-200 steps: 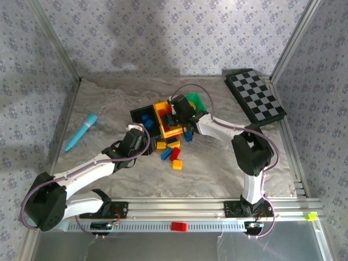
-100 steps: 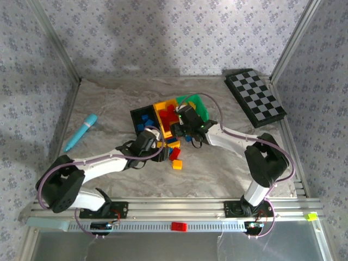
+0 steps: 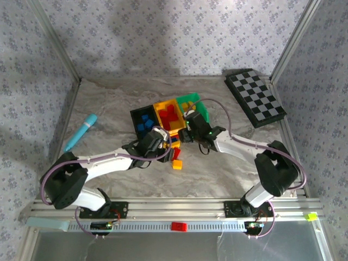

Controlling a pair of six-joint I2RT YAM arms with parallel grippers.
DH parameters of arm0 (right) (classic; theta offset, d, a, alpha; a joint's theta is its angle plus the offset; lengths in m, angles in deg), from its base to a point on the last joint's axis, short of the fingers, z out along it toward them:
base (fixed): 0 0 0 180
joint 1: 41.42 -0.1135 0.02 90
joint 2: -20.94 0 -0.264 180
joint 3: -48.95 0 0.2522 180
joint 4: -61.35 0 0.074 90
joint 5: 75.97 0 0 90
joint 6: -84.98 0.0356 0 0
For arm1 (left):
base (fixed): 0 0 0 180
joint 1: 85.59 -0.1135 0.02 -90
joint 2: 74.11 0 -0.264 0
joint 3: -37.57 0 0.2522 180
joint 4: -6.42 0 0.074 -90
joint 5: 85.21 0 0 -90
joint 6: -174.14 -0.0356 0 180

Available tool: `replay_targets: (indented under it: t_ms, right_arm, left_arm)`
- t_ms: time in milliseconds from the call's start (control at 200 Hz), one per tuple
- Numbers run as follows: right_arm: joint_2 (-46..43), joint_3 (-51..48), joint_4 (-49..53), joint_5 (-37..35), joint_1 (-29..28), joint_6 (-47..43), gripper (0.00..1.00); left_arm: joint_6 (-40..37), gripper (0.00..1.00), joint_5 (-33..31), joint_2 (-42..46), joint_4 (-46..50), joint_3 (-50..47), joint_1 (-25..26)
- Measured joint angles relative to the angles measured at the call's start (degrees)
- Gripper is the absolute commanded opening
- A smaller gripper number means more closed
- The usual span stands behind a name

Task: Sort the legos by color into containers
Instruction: Pick up the lego from the middle-left of the table.

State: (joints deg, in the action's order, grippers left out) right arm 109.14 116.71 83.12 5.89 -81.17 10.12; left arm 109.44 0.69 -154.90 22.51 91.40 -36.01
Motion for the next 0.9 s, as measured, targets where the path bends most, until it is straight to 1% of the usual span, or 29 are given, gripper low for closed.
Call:
replay_targets:
  t_ms: [160, 220, 350, 510, 690, 795, 900]
  right_arm:
    - [-3.19, -2.89, -0.09, -0.70, 3.08, -0.24, 0.60]
    - [-4.37, -4.07, -0.04, -0.59, 4.81, -0.22, 0.60]
    - [-6.62, -6.36, -0.50, -0.02, 8.81, -0.31, 0.61]
    - [-8.41, -8.57, -1.05, 1.11, 11.98, -0.50, 0.61]
    - [-9.03, -11.50, -3.37, 2.78, 13.77, -0.50, 0.61]
    - [-9.03, -12.11, -4.52, 3.08, 13.92, -0.50, 0.61]
    - [-9.03, -12.52, -5.49, 3.72, 14.23, -0.44, 0.61]
  left_arm:
    - [-0.44, 0.63, 2.19, -0.04, 2.56, 3.58, 1.66]
    - [-0.66, 0.64, 2.84, -0.42, 4.02, 5.22, 2.67]
    - [-1.29, 0.68, 3.98, -3.10, 6.93, 8.35, 5.92]
    - [-1.49, 0.70, 4.02, -7.02, 11.17, 9.94, 9.31]
    - [-1.29, 0.75, 1.20, -9.14, 15.17, 11.58, 10.58]
    - [-0.76, 0.75, -0.22, -9.66, 16.15, 12.76, 10.60]
    - [0.52, 0.75, -0.24, -11.69, 17.25, 14.75, 10.82]
